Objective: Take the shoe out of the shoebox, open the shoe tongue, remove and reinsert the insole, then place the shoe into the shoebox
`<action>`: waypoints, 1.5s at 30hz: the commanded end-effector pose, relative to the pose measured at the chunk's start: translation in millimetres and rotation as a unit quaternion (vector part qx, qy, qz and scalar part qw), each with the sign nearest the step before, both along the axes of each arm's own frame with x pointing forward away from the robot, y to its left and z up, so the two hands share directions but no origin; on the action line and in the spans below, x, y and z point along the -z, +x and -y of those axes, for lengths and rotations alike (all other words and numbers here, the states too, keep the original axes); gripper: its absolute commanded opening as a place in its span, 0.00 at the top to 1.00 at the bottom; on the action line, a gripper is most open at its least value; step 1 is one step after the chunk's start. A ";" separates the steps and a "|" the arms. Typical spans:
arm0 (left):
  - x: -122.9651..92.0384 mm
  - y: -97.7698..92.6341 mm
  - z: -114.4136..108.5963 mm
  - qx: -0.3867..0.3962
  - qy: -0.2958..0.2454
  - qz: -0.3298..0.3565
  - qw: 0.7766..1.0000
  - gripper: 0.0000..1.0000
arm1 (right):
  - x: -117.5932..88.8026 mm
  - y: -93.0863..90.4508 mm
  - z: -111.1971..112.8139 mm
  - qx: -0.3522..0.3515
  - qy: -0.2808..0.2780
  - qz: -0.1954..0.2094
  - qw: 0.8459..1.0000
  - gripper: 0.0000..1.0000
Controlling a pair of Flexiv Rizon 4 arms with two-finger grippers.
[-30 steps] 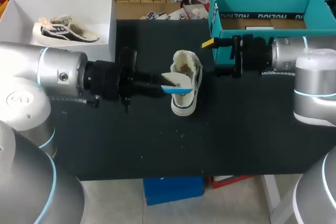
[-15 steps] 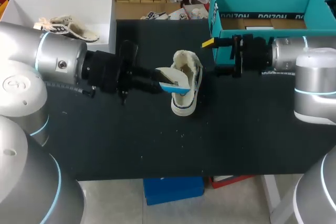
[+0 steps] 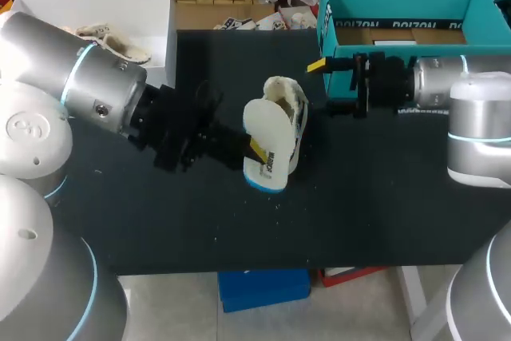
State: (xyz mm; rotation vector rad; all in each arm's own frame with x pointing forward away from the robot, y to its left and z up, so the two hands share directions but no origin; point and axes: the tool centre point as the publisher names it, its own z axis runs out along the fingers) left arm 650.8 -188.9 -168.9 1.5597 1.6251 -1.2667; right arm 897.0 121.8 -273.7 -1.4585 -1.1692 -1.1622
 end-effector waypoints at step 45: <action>63.8 2.1 -21.0 -0.050 -0.133 0.230 0.963 1.00 | 0.8 -0.3 -1.3 0.002 0.000 0.000 1.000 0.00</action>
